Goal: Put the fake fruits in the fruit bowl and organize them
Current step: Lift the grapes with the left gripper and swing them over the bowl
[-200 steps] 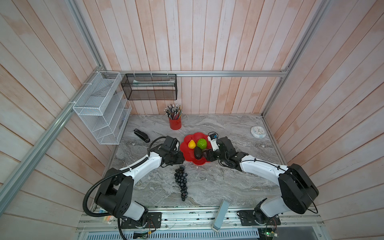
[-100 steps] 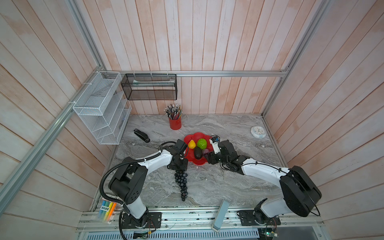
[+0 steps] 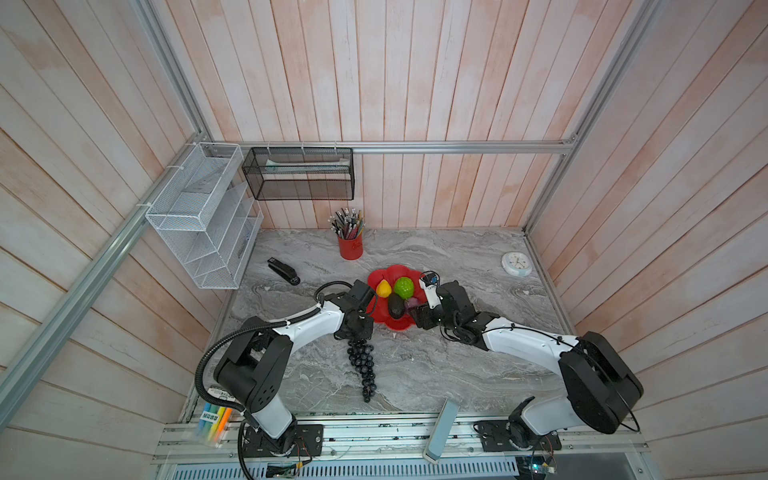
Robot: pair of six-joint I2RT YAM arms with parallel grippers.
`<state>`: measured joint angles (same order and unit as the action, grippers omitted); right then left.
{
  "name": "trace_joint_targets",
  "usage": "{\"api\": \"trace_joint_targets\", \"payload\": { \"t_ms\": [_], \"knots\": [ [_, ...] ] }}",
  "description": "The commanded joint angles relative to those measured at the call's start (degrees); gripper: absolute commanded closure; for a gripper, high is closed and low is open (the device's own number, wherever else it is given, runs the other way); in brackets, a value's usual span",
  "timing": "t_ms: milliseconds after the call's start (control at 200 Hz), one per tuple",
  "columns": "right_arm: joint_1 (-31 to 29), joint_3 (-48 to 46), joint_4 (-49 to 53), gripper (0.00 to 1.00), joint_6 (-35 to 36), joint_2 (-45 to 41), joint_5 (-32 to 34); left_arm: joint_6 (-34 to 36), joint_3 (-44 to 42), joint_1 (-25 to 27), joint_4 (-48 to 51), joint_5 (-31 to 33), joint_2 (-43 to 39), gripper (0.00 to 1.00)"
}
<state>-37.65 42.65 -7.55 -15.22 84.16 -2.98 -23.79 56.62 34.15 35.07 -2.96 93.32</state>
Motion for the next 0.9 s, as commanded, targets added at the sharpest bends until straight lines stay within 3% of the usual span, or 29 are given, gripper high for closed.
{"api": "trace_joint_targets", "payload": {
  "t_ms": [0, 345, 560, 770, 895],
  "knots": [
    [-0.32, -0.49, -0.21, 0.35, -0.05, -1.54, 0.47, 0.18, -2.21, 0.04, -1.70, -0.55, -5.62, 0.93],
    [-0.54, 0.23, 0.18, 0.35, -0.41, -1.63, 0.52, -1.09, -7.83, -0.14, -2.94, -6.18, -19.44, 0.97],
    [-0.81, 0.59, 0.21, 0.35, -0.51, -1.63, 0.70, -0.97, -8.06, -0.81, -1.92, -8.03, -24.02, 0.97],
    [-0.98, 0.76, 0.28, 0.35, -0.50, -1.63, 0.86, -0.84, -6.71, -3.51, -4.36, -17.76, -27.30, 0.97],
    [-0.94, 0.84, 0.10, 0.35, -0.51, -1.63, 0.74, -0.99, -6.00, -4.08, -4.88, -18.05, -26.86, 0.97]
  ]
}}
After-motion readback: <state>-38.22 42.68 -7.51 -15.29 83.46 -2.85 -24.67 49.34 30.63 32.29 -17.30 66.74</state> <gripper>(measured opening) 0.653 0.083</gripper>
